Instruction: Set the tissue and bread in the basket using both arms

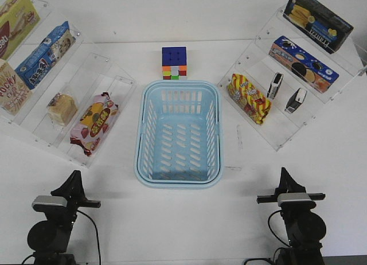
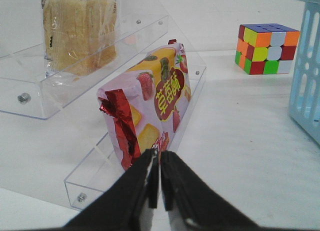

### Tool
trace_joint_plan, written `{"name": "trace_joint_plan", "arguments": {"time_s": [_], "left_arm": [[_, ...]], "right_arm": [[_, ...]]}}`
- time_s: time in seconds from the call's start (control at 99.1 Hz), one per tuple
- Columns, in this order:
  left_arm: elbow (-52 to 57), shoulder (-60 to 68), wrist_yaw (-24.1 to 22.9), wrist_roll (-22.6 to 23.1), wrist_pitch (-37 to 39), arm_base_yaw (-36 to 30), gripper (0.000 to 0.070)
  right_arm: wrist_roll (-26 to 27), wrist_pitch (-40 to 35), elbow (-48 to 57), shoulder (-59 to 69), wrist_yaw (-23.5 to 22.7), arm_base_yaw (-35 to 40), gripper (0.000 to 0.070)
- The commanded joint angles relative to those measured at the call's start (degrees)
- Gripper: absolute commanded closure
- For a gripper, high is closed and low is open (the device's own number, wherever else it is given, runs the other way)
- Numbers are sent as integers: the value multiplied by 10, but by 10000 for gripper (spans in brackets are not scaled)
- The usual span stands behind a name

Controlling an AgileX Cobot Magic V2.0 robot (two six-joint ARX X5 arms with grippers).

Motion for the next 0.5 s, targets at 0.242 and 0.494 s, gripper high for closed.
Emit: {"name": "trace_joint_plan", "arguments": {"time_s": [0.242,0.494], "left_arm": [[-11,-1,0,-1,9,0,699],[-11,-1,0,-1,9,0,699]], "right_arm": [[7,8,-1,0,-1,-1,700],[-24,8,-1,0,3,-1,700]]}}
